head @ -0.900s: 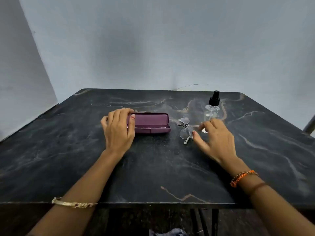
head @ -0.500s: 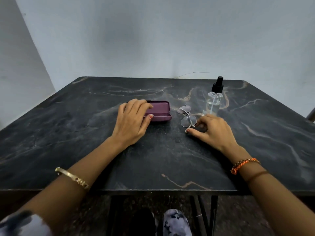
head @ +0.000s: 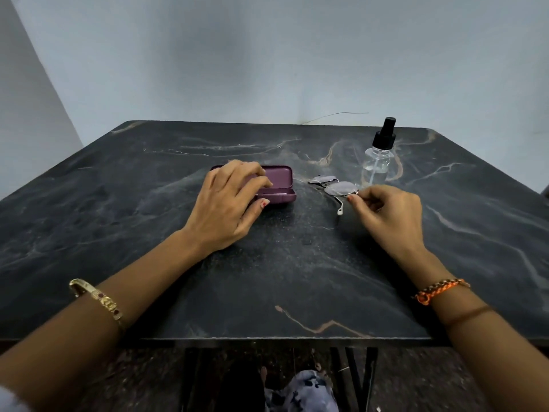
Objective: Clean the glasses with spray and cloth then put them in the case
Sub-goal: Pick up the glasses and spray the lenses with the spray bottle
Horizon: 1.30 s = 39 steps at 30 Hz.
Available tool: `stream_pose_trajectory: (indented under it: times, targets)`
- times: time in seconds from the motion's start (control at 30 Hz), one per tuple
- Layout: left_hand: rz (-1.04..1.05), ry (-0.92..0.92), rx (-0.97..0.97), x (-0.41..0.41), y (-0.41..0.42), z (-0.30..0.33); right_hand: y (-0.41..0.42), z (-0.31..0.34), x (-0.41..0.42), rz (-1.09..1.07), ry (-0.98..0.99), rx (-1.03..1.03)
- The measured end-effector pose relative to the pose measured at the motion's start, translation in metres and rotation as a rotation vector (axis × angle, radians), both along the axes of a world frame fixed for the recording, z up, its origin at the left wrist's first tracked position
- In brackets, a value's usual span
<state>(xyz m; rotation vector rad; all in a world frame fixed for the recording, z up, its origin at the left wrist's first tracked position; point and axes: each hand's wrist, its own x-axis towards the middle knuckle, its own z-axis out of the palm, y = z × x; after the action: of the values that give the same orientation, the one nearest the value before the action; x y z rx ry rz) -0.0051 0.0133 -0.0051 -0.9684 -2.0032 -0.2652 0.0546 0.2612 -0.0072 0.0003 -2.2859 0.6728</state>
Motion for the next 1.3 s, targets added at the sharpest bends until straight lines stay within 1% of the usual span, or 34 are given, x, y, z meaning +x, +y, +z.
stream_pose_trajectory:
  times: [0.17,0.27,0.33,0.37,0.4,0.47,0.6,0.63,0.7,0.83,0.9,0.93,1.03,1.13,1.2,1.3]
  targets:
    - [0.001,0.088,-0.001,0.001,-0.001,-0.003,-0.006,0.003,0.009,-0.015,0.165,0.020]
    - [0.031,0.181,-0.004,-0.001,-0.002,-0.002,-0.011,0.007,0.013,-0.005,0.324,-0.016]
    - [0.041,0.189,0.071,-0.004,0.001,0.005,-0.012,0.011,0.014,0.024,0.441,-0.085]
    - [0.038,0.146,0.154,-0.005,0.005,0.010,-0.013,0.014,0.013,0.044,0.486,-0.123]
    - [0.020,0.072,0.266,-0.007,0.010,0.019,-0.014,0.018,0.011,0.072,0.515,-0.160]
    - [-0.069,-0.163,0.564,-0.007,0.023,0.038,-0.019,0.027,0.006,0.148,0.528,-0.233]
    - [-0.330,-0.761,1.248,-0.017,0.041,0.068,-0.037,0.048,-0.013,0.244,0.523,-0.387]
    - [-0.399,-0.871,1.361,-0.024,0.042,0.070,-0.042,0.051,-0.019,0.264,0.526,-0.415]
    - [-0.536,-0.994,1.478,-0.030,0.042,0.072,-0.050,0.053,-0.031,0.314,0.527,-0.458]
    - [-0.769,-1.110,1.600,-0.034,0.038,0.063,-0.054,0.052,-0.050,0.411,0.507,-0.544]
    - [-0.848,-1.150,1.651,-0.036,0.034,0.060,-0.052,0.048,-0.057,0.444,0.488,-0.616]
    - [-0.870,-1.162,1.646,-0.036,0.033,0.061,-0.050,0.047,-0.058,0.453,0.476,-0.637]
    - [-0.867,-1.200,1.584,-0.034,0.033,0.061,-0.046,0.042,-0.059,0.456,0.460,-0.587]
    - [-0.819,-1.252,1.569,-0.030,0.033,0.060,-0.042,0.037,-0.056,0.427,0.471,-0.506]
    - [-0.757,-1.273,1.558,-0.029,0.033,0.058,-0.040,0.035,-0.057,0.400,0.492,-0.488]
    - [-0.780,-1.286,1.572,-0.029,0.033,0.058,-0.039,0.037,-0.058,0.377,0.509,-0.484]
